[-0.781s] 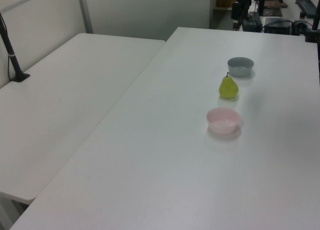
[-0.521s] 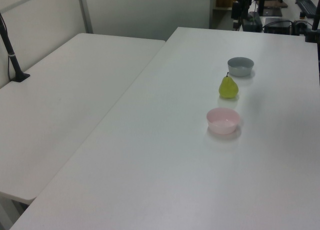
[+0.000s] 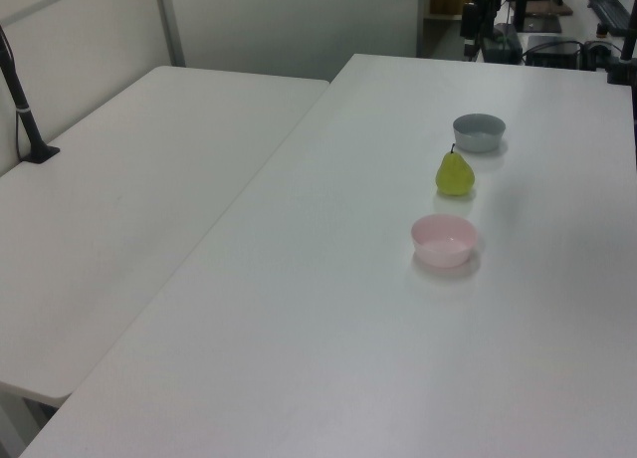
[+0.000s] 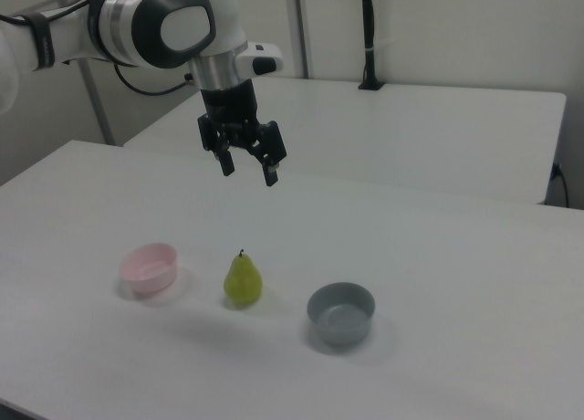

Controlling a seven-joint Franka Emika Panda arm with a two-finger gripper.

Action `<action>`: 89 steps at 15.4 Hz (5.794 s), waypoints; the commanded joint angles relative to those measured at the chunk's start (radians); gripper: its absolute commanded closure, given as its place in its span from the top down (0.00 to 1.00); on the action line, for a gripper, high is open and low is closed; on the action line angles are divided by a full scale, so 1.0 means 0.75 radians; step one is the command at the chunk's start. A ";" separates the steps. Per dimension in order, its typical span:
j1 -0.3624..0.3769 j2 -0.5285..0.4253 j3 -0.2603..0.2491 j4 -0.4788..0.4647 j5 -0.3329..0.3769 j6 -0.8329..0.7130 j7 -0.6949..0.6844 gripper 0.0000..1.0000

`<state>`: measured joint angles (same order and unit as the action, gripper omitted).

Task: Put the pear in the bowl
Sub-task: 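Move the open gripper toward the green pear, then lower the gripper around the green pear and close it, then lift the pear and carry it over the pink bowl, then lower the pear into the pink bowl and open the gripper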

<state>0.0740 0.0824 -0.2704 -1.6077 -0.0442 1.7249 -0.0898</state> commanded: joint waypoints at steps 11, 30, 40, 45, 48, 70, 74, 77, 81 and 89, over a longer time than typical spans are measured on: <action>0.092 -0.012 -0.040 -0.059 -0.008 -0.028 -0.005 1.00; 0.184 0.193 0.037 -0.527 -0.150 0.572 -0.111 1.00; 0.186 0.252 0.037 -0.550 -0.170 0.674 -0.126 0.48; 0.177 0.167 0.035 -0.542 -0.166 0.595 -0.165 0.28; 0.190 0.048 0.021 -0.446 -0.162 0.401 -0.167 0.28; 0.642 0.072 0.003 -0.221 -0.037 0.132 -0.050 0.29; 0.646 0.154 0.041 -0.260 -0.043 0.232 -0.046 0.30; 0.670 0.246 0.044 -0.262 -0.049 0.267 -0.046 0.30; 0.681 0.307 0.044 -0.325 -0.070 0.385 -0.032 0.31; 0.675 0.336 0.042 -0.337 -0.094 0.410 -0.030 0.97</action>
<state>0.5713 0.3589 -0.2308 -1.8422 -0.0976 2.0159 -0.1332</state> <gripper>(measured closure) 0.247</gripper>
